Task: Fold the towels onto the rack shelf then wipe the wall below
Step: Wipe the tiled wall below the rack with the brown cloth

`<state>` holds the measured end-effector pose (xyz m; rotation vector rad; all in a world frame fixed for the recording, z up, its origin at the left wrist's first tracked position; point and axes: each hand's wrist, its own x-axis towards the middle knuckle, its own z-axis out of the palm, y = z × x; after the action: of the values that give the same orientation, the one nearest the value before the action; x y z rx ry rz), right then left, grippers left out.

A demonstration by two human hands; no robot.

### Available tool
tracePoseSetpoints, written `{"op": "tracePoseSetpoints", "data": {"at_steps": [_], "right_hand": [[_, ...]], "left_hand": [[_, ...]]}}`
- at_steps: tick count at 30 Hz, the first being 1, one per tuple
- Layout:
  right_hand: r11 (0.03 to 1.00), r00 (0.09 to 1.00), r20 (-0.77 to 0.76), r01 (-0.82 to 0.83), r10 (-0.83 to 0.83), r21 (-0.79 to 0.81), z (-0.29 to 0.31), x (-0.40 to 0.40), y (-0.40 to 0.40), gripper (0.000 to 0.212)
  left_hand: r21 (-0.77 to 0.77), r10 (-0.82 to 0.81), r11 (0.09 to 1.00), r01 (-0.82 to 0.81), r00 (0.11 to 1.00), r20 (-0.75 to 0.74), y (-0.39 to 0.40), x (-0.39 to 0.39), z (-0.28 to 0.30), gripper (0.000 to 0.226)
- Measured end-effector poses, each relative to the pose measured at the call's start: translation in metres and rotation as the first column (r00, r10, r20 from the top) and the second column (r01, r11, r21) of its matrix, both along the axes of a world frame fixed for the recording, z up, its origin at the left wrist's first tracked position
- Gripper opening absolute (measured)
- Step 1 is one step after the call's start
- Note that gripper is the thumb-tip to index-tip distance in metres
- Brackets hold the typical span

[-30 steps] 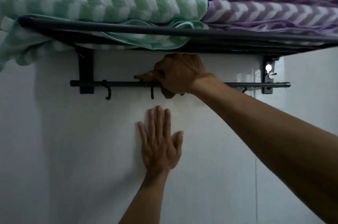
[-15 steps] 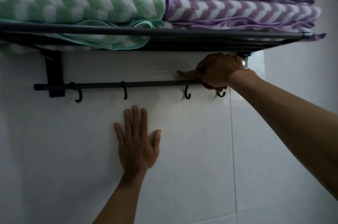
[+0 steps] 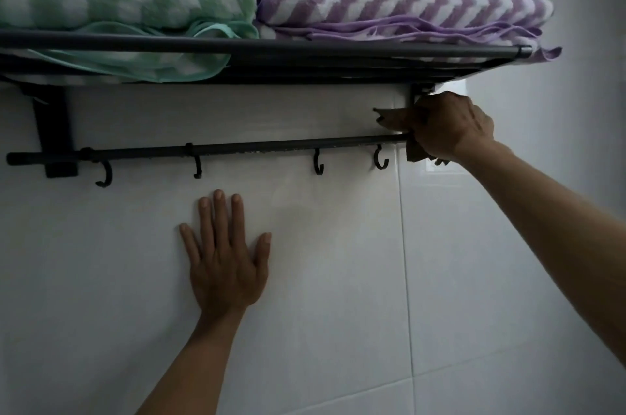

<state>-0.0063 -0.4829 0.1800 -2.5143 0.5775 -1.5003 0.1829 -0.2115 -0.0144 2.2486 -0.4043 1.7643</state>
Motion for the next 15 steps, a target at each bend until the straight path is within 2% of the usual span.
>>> {"op": "tracePoseSetpoints", "data": {"at_steps": [1, 2, 3, 5, 7, 8, 11, 13, 15], "right_hand": [[0.988, 0.986, 0.136, -0.110, 0.095, 0.107, -0.007, -0.001, 0.003, 0.033], [0.935, 0.928, 0.315, -0.274, 0.197, 0.224, -0.015, -0.002, 0.008, 0.037], [0.844, 0.831, 0.502, -0.433, 0.238, 0.316, -0.025, -0.002, 0.013, 0.040], [0.680, 0.665, 0.731, -0.608, 0.154, 0.410, -0.044, 0.001, 0.022, 0.039], [0.504, 0.562, 0.827, -0.718, 0.015, 0.480, -0.063, 0.005, 0.029, 0.036], [0.386, 0.524, 0.851, -0.778, -0.039, 0.496, -0.072, 0.005, 0.033, 0.035], [0.023, 0.467, 0.879, -0.882, -0.097, 0.471, -0.090, 0.007, 0.043, 0.033], [-0.121, 0.457, 0.881, -0.888, -0.119, 0.444, -0.092, 0.010, 0.048, 0.027], [-0.216, 0.429, 0.891, -0.893, -0.147, 0.394, -0.088, 0.013, 0.050, 0.020]], "left_hand": [[-0.004, -0.005, 1.000, 0.005, 1.000, -0.001, 0.000, 0.000, 0.000, 0.080], [-0.007, -0.013, 1.000, 0.013, 1.000, -0.001, -0.001, -0.001, 0.000, 0.080], [-0.011, -0.022, 1.000, 0.022, 1.000, 0.000, -0.001, -0.001, 0.000, 0.079], [-0.016, -0.039, 0.999, 0.039, 0.999, 0.001, -0.001, 0.000, 0.001, 0.079], [-0.014, -0.039, 0.999, 0.039, 0.999, 0.000, 0.000, 0.001, 0.001, 0.080], [-0.011, -0.035, 0.999, 0.035, 0.999, -0.001, 0.000, 0.000, 0.001, 0.080], [-0.014, -0.037, 0.999, 0.037, 0.999, -0.005, 0.001, 0.000, 0.000, 0.080], [-0.019, -0.043, 0.999, 0.043, 0.999, -0.007, 0.000, 0.000, 0.000, 0.080], [-0.022, -0.048, 0.999, 0.048, 0.999, -0.003, 0.000, 0.000, 0.000, 0.080]]}}
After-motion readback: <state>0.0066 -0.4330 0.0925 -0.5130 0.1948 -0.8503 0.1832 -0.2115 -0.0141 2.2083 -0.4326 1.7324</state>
